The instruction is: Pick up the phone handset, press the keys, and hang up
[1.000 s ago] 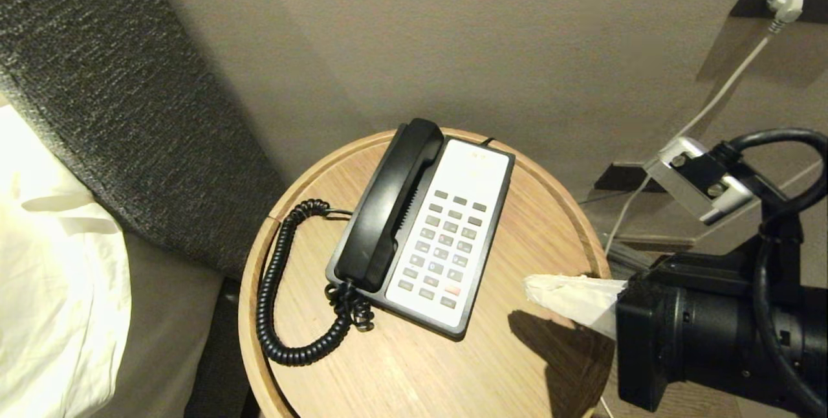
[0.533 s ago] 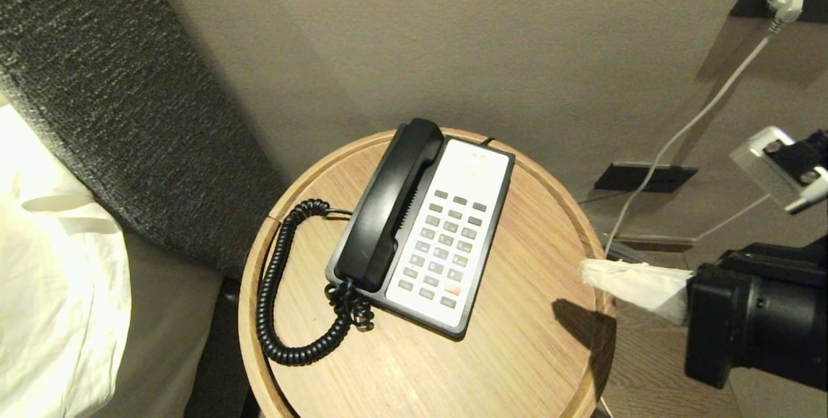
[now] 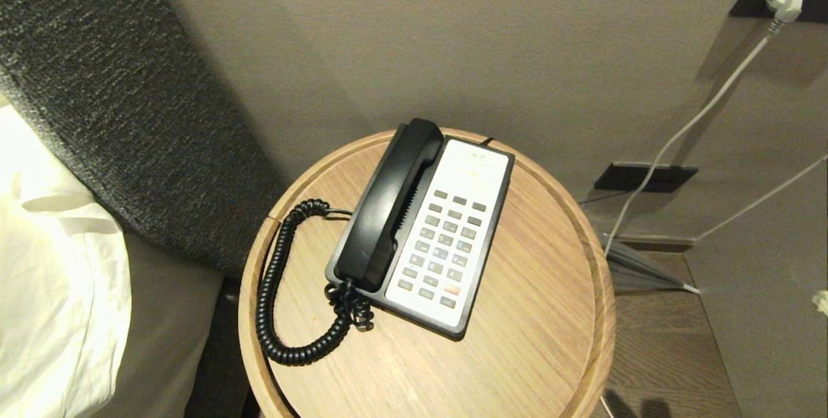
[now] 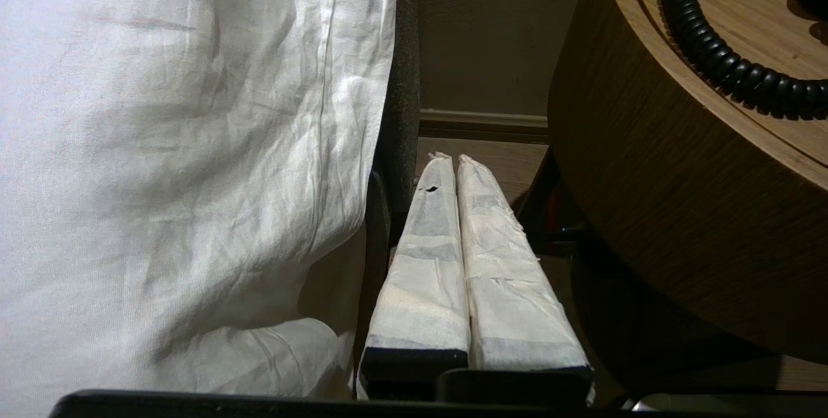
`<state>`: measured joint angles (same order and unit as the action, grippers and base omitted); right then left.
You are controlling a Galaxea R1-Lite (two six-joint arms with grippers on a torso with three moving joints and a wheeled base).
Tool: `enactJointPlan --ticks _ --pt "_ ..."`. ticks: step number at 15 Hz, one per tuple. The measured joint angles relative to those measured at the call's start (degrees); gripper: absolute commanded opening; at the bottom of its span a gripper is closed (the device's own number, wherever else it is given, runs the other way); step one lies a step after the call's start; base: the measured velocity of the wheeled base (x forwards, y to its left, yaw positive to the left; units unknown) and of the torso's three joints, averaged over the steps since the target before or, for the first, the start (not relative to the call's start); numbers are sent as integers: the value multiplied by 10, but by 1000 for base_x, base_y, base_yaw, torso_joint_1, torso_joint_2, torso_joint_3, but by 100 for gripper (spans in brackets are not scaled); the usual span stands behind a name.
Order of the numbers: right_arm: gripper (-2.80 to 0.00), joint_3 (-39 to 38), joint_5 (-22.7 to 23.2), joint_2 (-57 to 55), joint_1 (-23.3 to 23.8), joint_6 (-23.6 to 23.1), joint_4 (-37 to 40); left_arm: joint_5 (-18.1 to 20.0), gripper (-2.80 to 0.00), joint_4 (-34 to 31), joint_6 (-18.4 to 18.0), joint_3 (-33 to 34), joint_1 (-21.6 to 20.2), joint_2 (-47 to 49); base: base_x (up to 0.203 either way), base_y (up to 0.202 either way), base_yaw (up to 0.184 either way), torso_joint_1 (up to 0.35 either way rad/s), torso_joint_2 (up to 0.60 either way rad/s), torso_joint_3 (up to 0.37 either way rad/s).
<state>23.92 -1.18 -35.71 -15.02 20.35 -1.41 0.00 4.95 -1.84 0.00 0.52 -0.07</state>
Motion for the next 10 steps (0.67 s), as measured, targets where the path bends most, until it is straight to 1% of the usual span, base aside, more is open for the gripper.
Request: enactJointPlan --ticks 2,4,6,7,8,9,10 --pt "-280 -66 12 97 56 -31 11 0 -280 0 1 0 0 0 0 0 0 0 0 0" --pt "-280 -135 18 155 98 -68 -14 0 -280 0 0 0 0 0 0 0 0 0 0 0" --pt "-280 -195 70 203 141 -137 -23 0 -280 0 0 0 0 0 0 0 0 0 0 0" --pt "-280 -211 89 230 150 -166 -18 0 -280 0 0 0 0 0 0 0 0 0 0 0" --pt "-280 -214 90 256 153 -179 4 0 -280 0 0 0 0 0 0 0 0 0 0 0" --pt "-280 -213 88 281 156 -180 36 0 -280 0 0 0 0 0 0 0 0 0 0 0" --pt "-280 -211 78 301 156 -175 49 0 -280 0 0 0 0 0 0 0 0 0 0 0"
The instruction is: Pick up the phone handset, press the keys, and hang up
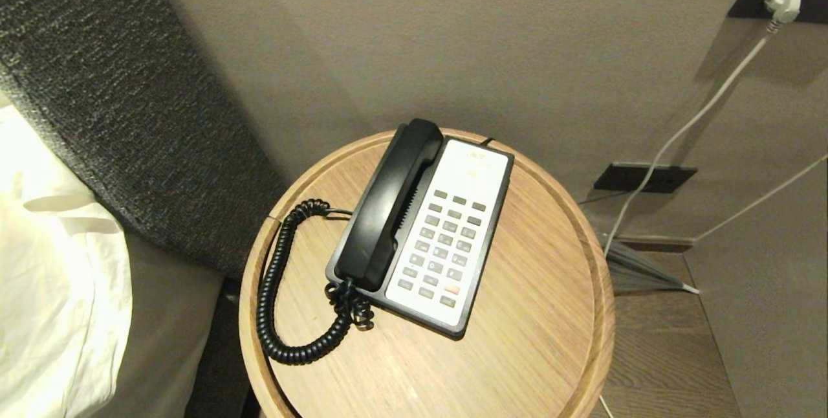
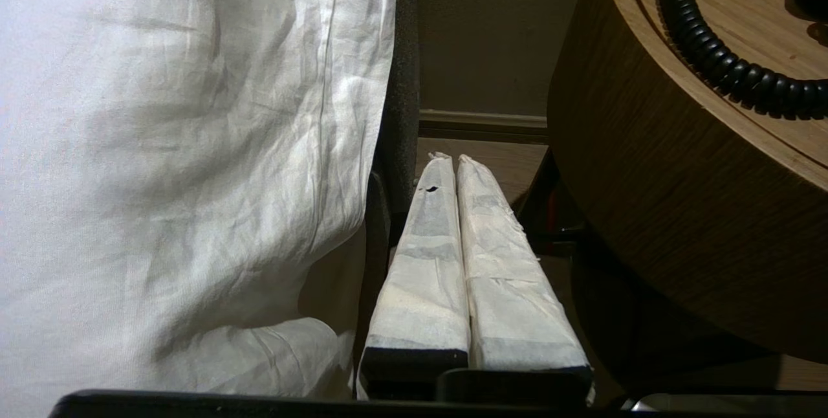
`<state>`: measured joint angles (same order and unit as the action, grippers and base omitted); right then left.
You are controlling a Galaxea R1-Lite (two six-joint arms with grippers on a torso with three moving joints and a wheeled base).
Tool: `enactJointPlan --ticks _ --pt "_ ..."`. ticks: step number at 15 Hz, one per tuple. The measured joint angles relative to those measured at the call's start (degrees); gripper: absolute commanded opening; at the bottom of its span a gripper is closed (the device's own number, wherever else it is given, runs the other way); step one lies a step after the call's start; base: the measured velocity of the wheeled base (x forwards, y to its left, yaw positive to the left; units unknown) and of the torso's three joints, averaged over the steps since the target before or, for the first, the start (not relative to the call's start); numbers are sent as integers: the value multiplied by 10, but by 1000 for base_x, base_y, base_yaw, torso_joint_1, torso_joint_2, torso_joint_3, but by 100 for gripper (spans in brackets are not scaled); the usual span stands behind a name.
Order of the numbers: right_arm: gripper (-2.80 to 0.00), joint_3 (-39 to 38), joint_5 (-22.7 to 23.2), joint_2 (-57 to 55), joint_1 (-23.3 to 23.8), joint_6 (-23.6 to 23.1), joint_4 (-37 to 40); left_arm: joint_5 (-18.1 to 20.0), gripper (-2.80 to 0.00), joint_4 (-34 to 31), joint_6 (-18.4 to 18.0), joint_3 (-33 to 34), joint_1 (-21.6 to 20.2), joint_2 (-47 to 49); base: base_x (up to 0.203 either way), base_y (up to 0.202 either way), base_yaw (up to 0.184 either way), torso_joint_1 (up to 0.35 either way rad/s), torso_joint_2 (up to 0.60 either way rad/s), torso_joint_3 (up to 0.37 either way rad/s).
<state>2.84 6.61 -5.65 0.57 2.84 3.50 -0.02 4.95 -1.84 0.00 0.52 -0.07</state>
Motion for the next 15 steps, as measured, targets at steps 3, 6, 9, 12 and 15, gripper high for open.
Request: enactJointPlan --ticks 3,6,9,12,15 --pt "-280 -10 -39 31 0 -14 -35 0 -280 0 0 0 0 0 0 0 0 0 0 0" --pt "-280 -26 -67 47 0 -27 -63 0 -280 0 0 0 0 0 0 0 0 0 0 0" --pt "-280 -28 -65 55 0 -35 -65 0 -280 0 0 0 0 0 0 0 0 0 0 0" --pt "-280 -28 -65 57 0 -30 -65 0 -280 0 0 0 0 0 0 0 0 0 0 0" --pt "-280 -28 -66 58 0 -21 -65 0 -280 0 3 0 0 0 0 0 0 0 0 0"
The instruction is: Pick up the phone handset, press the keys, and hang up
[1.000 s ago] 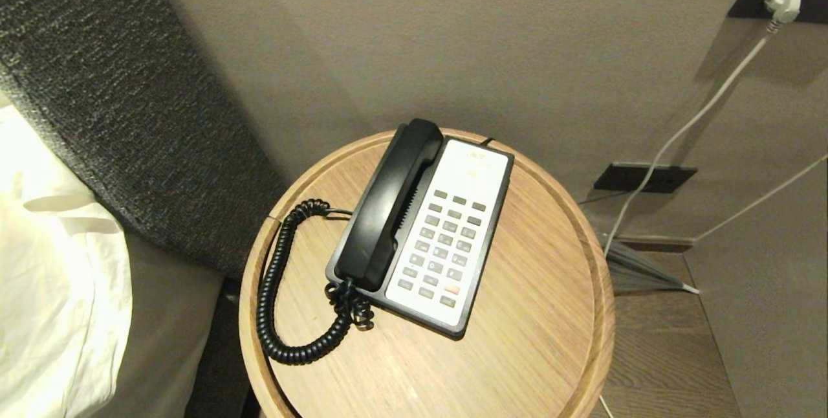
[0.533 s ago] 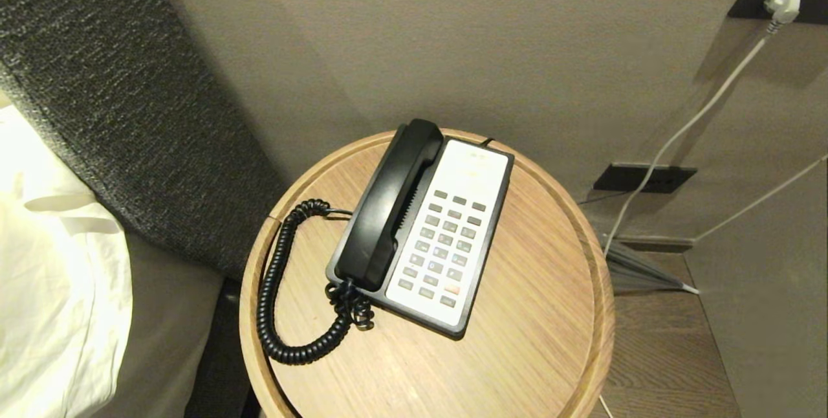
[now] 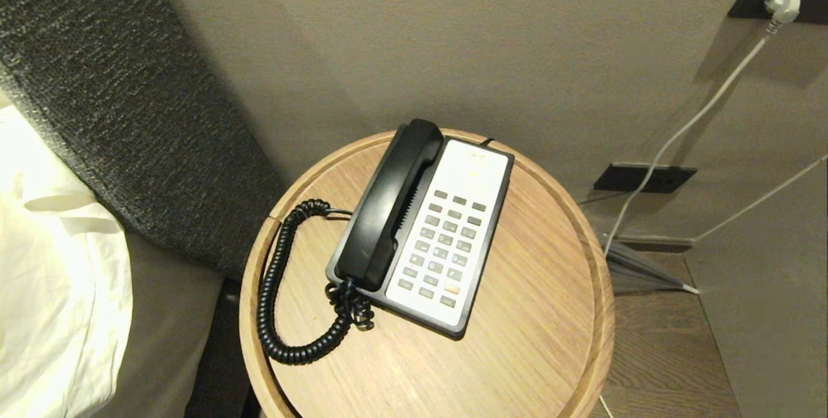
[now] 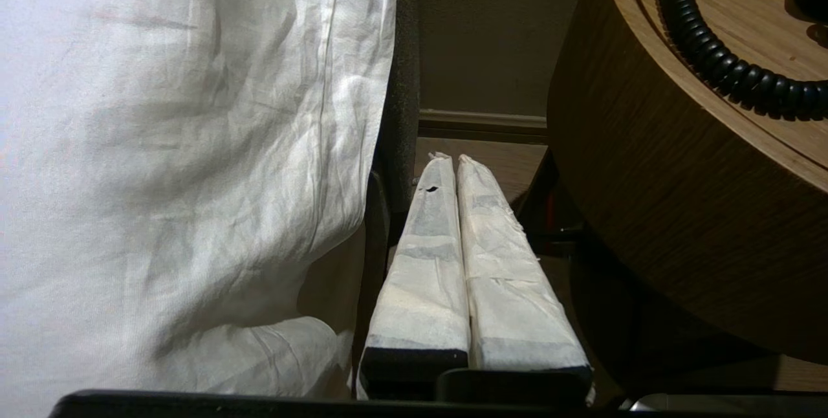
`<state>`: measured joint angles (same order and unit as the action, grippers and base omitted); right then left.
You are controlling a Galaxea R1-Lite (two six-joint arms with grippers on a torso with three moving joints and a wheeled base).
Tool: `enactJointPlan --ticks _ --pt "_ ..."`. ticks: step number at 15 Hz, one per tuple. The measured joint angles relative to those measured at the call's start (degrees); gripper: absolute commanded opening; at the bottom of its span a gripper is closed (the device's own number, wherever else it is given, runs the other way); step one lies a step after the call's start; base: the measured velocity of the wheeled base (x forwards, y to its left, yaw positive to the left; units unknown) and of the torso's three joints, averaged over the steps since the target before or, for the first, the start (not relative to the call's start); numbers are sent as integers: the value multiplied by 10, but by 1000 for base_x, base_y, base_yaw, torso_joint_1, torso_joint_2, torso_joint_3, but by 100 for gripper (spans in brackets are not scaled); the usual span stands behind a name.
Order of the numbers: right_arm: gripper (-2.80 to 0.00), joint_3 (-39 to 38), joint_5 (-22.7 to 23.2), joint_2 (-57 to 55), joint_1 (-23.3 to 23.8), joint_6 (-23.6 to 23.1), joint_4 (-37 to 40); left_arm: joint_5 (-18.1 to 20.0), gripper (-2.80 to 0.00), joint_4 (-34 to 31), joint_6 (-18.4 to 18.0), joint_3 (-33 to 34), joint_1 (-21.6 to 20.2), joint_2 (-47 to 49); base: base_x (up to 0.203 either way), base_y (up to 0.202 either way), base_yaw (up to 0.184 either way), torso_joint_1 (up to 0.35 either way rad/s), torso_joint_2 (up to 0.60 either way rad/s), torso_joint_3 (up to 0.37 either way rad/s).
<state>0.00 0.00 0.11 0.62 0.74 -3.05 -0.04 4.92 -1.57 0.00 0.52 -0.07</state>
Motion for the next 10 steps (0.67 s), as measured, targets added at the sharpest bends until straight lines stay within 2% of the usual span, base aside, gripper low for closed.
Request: enactJointPlan --ticks 5,10 --pt "-280 0 0 0 0 0 0 -2 -280 1 9 0 0 0 0 0 0 0 0 0" --pt "-280 0 0 0 0 0 0 -3 -280 2 19 0 0 0 0 0 0 2 2 159"
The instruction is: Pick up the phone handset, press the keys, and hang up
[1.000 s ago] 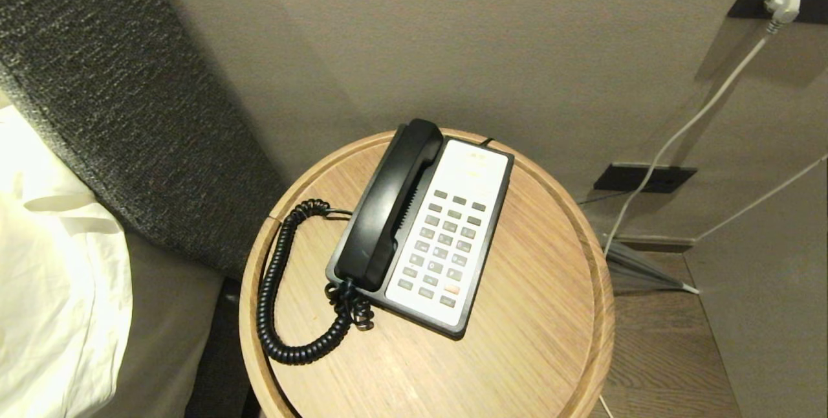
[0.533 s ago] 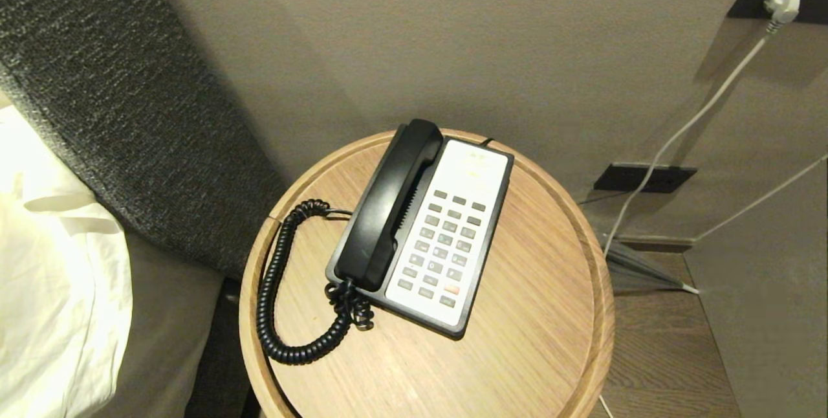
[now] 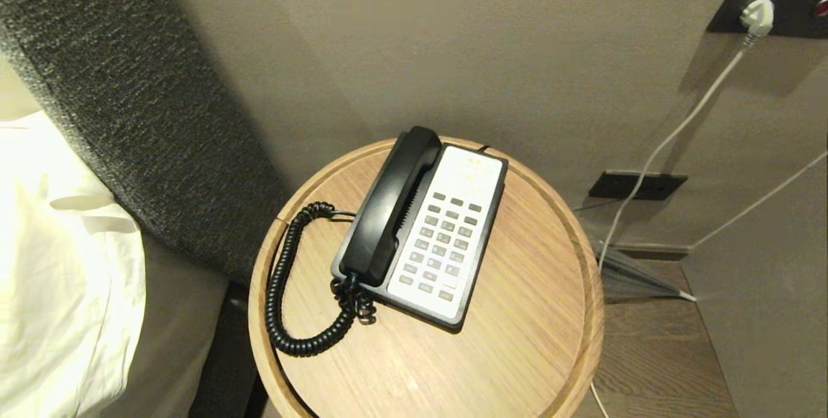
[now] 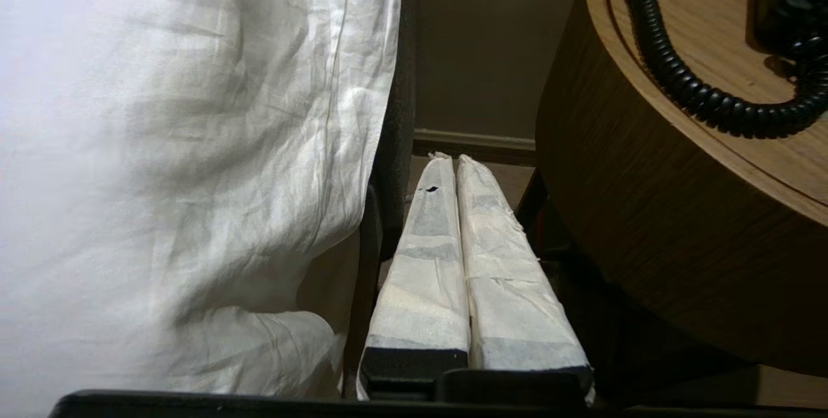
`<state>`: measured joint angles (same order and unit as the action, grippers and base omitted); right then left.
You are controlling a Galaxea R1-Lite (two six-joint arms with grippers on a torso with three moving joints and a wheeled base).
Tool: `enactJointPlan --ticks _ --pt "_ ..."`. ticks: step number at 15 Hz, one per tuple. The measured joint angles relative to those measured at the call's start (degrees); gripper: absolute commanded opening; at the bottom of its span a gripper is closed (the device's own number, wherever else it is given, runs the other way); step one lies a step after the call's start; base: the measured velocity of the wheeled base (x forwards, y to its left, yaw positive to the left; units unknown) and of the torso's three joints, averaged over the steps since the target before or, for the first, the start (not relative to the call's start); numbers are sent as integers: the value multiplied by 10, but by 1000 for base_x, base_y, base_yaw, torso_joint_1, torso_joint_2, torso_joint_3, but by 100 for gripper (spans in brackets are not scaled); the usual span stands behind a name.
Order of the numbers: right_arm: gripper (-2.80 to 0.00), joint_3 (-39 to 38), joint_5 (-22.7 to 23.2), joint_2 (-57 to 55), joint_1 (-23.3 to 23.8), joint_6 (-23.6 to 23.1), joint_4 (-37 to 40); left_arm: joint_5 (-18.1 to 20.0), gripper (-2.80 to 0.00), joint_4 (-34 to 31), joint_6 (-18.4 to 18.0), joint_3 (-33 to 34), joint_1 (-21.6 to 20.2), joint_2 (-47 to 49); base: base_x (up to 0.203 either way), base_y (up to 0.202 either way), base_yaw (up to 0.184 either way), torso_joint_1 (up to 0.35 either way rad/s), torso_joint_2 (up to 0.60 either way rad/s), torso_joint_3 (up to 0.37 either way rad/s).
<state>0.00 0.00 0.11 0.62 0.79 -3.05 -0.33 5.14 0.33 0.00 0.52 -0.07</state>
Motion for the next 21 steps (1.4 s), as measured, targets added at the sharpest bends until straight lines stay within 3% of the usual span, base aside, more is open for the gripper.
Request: enactJointPlan --ticks 21 --pt "-280 0 0 0 0 0 0 0 -280 0 5 0 0 0 0 0 0 2 2 200"
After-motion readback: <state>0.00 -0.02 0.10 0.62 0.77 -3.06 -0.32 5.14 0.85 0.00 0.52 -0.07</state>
